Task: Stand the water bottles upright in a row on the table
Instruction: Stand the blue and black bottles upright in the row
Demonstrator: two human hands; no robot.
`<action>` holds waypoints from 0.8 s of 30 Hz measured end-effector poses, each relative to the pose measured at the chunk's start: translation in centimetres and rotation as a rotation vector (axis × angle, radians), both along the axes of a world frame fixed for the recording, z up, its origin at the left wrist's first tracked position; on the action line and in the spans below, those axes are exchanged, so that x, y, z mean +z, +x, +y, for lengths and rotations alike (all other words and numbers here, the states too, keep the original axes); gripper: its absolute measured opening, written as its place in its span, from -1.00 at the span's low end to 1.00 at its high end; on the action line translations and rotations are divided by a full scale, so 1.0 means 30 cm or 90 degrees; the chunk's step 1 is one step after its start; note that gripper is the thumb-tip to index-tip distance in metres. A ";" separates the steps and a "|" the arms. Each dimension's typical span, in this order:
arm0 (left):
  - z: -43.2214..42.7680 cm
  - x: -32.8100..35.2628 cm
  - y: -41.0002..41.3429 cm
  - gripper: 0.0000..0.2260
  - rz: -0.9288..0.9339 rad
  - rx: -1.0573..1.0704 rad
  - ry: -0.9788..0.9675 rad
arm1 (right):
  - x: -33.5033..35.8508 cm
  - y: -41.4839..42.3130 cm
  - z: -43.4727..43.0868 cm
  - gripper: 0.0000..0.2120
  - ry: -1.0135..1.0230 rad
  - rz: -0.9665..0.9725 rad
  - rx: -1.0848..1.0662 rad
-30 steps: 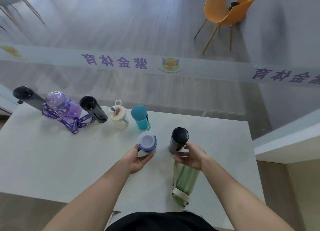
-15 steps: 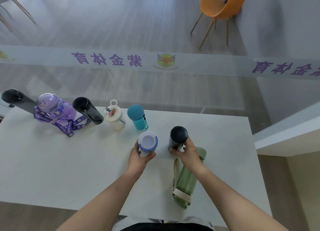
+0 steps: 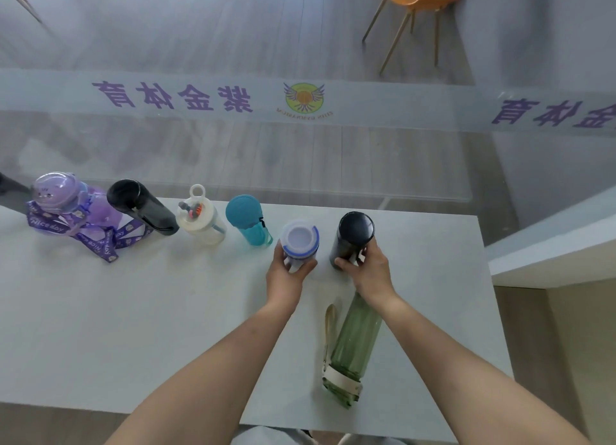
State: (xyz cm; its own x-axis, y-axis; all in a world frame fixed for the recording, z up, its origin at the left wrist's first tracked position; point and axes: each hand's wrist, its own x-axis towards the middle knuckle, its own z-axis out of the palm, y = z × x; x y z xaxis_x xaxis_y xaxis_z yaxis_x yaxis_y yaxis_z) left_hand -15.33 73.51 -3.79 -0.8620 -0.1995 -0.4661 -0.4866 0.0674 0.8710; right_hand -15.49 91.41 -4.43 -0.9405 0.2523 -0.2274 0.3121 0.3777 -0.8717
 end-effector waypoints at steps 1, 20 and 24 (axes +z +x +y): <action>0.014 -0.004 -0.019 -0.40 0.004 -0.001 -0.003 | 0.002 -0.010 0.007 -0.45 -0.005 0.000 0.001; 0.069 -0.129 -0.172 -0.41 0.023 0.012 -0.108 | -0.002 -0.036 0.022 -0.41 -0.044 0.023 0.006; 0.056 -0.129 -0.195 -0.39 0.007 0.023 -0.108 | 0.000 -0.034 0.022 -0.42 -0.053 0.024 0.003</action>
State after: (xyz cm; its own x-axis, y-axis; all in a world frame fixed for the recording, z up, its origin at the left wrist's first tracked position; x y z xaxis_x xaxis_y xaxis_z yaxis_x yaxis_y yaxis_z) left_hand -21.17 75.19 -7.66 -0.8573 -0.3063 -0.4138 -0.4823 0.1968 0.8536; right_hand -16.51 92.07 -4.43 -0.9501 0.2291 -0.2118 0.2766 0.3045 -0.9115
